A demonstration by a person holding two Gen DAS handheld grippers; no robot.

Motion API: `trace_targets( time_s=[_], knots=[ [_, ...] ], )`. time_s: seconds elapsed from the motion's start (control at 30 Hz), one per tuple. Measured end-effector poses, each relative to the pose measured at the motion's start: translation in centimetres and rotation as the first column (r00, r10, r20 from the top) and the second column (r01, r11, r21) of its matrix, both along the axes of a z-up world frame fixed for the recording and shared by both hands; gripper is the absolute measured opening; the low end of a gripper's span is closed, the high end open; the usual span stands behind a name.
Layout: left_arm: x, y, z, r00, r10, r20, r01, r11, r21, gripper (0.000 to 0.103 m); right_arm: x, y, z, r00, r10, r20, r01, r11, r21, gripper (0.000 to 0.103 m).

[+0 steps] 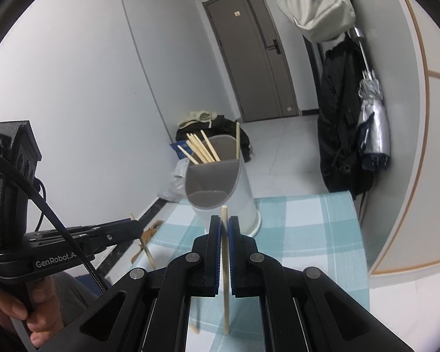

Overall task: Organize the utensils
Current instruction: 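Lift both chopsticks up toward the white holder, then lower both chopsticks into the white holder and open both grippers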

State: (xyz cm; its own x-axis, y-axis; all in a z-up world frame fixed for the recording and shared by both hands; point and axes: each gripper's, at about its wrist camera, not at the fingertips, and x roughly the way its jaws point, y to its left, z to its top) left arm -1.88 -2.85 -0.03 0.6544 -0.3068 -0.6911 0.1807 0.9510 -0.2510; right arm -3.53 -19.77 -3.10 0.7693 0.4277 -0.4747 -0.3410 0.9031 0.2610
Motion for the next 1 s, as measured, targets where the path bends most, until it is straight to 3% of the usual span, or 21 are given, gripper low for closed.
trace_targets(
  time_s=[0.47, 0.73, 1.0],
  knots=[
    [3.0, 0.7, 4.7, 0.998, -0.063, 0.019, 0.064, 0.997, -0.052, 0.001, 2.7, 0.3, 2.5, 1.0, 0.001, 0.025, -0.002, 0.999, 0.035, 0.004],
    [7.0, 1.4, 9.1, 0.996, -0.085, 0.035, 0.09, 0.983, -0.158, 0.001, 6.5, 0.6, 7.2, 0.997, 0.035, 0.068, -0.037, 0.999, 0.029, 0.004],
    [12.5, 3.5, 13.1, 0.996, -0.032, 0.084, 0.05, 0.975, -0.216, 0.001, 12.1, 1.0, 12.7, 0.99, 0.059, 0.128, -0.062, 0.998, 0.025, 0.004]
  ],
)
